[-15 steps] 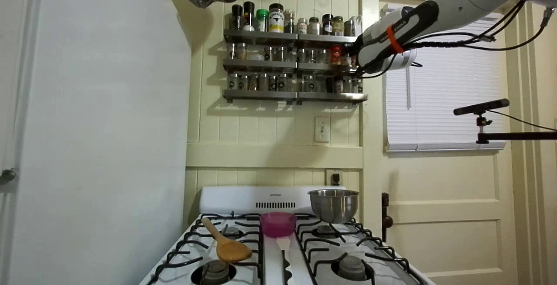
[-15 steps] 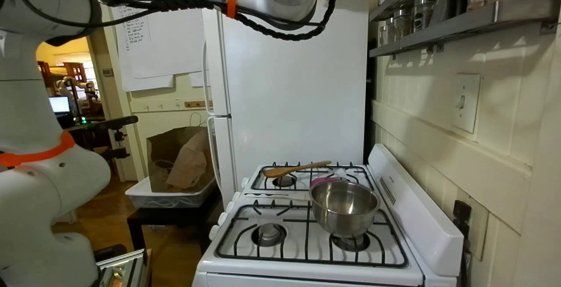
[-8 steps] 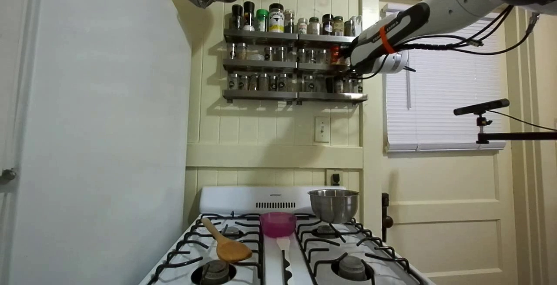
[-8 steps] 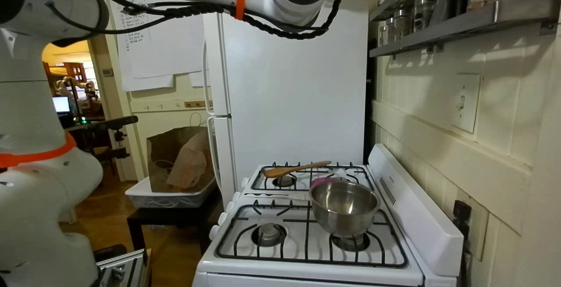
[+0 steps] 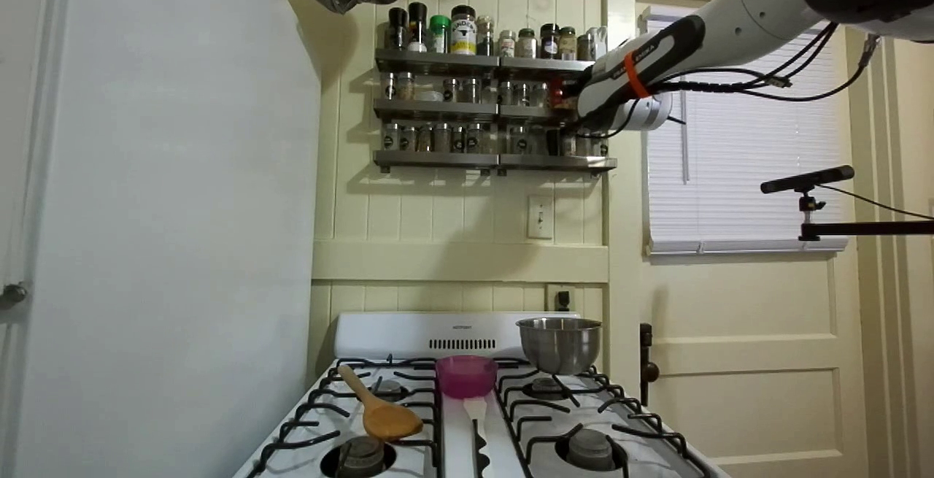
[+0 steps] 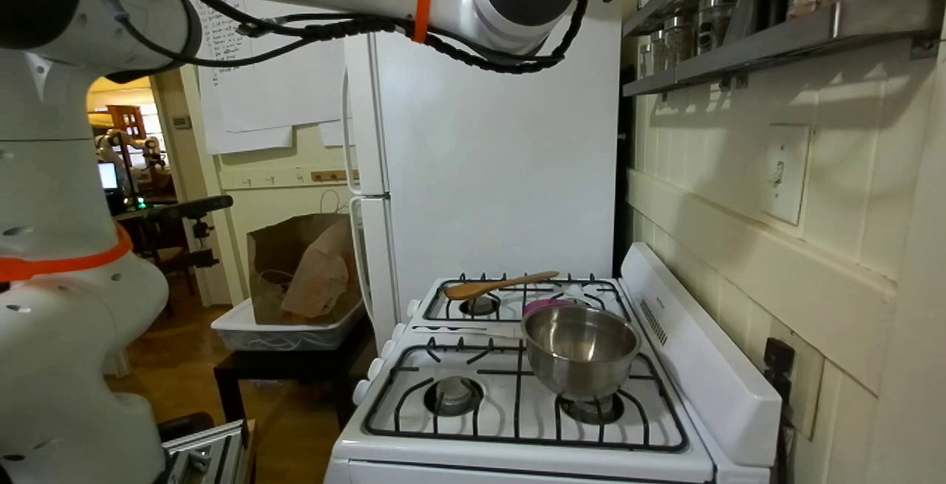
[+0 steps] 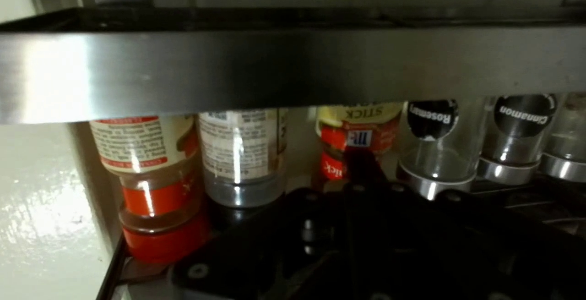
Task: Remove the left orange bottle from the shelf
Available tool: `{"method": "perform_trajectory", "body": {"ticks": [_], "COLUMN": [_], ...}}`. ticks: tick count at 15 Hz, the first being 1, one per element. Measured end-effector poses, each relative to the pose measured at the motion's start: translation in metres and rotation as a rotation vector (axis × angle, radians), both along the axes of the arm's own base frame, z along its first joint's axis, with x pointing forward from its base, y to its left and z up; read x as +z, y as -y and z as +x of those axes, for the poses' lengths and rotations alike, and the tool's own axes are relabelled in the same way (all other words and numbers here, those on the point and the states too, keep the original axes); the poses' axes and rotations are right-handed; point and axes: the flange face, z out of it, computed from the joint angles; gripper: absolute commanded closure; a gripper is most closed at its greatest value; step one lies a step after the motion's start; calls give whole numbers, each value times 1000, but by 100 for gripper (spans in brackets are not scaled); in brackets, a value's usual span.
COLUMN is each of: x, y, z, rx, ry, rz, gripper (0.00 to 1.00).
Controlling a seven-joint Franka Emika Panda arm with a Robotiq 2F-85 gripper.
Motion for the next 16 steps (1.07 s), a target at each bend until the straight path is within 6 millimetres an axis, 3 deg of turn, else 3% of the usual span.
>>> {"method": "perform_trajectory", "body": {"ticks": [8, 11, 16], "x": [6, 8, 7], "y": [4, 4, 1], "z": [-1, 0, 9], "rx": [-10, -10, -3], "ry": [7, 11, 14], "rz": [-22, -25, -29], "gripper": [9, 6, 19]}}
